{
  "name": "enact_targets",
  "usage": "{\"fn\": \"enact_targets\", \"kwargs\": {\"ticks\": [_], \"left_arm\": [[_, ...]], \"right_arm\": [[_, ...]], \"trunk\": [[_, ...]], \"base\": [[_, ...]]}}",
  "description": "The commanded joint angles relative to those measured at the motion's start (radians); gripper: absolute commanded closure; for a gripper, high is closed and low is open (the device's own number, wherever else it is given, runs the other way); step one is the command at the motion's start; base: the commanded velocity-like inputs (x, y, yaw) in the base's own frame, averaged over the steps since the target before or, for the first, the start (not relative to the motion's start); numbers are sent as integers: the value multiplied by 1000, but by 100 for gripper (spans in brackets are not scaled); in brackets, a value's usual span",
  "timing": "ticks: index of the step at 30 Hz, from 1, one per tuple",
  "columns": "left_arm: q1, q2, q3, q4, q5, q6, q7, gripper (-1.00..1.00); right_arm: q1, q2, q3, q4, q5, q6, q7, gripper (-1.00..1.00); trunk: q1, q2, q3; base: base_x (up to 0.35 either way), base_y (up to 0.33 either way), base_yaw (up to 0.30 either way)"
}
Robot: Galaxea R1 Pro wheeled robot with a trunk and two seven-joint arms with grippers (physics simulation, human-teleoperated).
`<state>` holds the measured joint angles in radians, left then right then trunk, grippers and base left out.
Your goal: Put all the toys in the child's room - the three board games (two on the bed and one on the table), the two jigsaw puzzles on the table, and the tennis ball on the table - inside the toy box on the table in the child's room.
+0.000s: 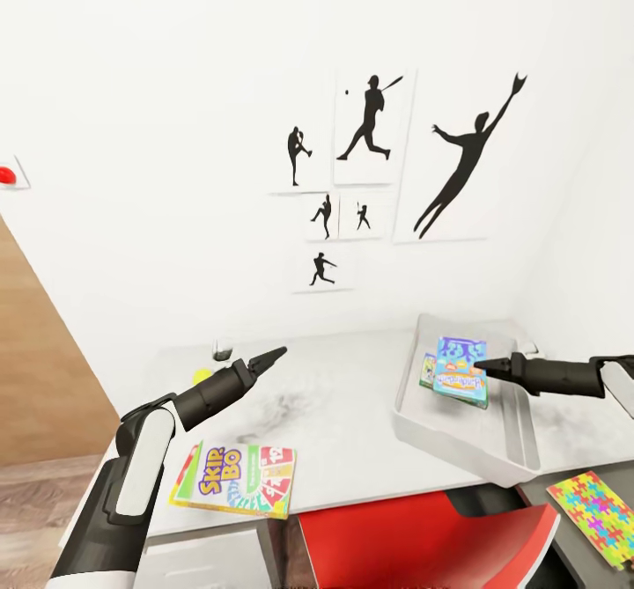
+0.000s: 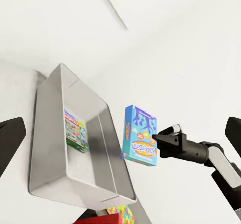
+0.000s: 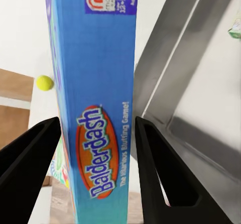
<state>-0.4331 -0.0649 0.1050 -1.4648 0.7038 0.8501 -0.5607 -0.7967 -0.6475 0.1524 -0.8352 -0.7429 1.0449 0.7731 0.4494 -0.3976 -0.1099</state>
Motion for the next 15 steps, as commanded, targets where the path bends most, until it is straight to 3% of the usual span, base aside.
{"fn": "enact_targets", "kwargs": {"ticks": [1, 5, 15], "left_arm": [[-1, -1, 2, 0, -1, 6, -4, -100], [-1, -1, 2, 0, -1, 6, -4, -100], [-1, -1, 2, 0, -1, 6, -4, -100]], "right_arm": [[-2, -1, 2, 1, 0, 2, 8, 100], [-3, -1, 6, 12, 0, 2, 8, 100], [-89, 8, 14, 146, 4, 2, 7, 100]], "trunk": [[1, -2, -4], [1, -2, -10], [1, -2, -27]], "base": [[0, 0, 0], [0, 0, 0], [0, 0, 0]]}}
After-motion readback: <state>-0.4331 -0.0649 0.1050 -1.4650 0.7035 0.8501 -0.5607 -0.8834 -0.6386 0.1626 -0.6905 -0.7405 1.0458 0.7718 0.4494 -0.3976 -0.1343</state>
